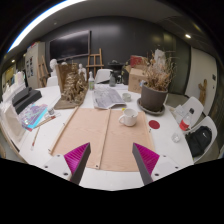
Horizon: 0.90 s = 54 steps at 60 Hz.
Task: Pour water
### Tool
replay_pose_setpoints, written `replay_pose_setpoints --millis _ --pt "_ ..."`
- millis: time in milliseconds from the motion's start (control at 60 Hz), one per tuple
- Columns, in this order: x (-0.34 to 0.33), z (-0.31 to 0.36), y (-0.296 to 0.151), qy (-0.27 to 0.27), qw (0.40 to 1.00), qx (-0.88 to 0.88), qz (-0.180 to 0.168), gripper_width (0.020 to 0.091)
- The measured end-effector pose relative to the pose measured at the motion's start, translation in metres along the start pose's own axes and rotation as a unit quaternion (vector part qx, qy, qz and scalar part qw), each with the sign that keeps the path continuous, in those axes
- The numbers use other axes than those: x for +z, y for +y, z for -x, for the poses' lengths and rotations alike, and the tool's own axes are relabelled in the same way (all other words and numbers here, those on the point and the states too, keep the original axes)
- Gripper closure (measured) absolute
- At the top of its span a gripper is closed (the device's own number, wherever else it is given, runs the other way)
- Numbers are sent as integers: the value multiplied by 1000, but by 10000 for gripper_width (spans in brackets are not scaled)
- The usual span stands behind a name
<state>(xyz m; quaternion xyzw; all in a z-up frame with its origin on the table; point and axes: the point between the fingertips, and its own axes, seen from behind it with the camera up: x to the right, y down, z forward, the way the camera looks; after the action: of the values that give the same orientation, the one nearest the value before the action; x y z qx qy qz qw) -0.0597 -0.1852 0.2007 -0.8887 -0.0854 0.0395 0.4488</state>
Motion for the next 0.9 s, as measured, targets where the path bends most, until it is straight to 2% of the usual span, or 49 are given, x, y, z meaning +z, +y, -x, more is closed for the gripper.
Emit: replay_pose_setpoints --millis 300,533,700,900 --pt "40 -212 21 67 998 10 -10 251" --pt "99 -359 45 97 995 13 -29 250" --pt "155 -408 38 89 994 14 -58 248" --pt "218 -424 20 79 993 23 -83 260"
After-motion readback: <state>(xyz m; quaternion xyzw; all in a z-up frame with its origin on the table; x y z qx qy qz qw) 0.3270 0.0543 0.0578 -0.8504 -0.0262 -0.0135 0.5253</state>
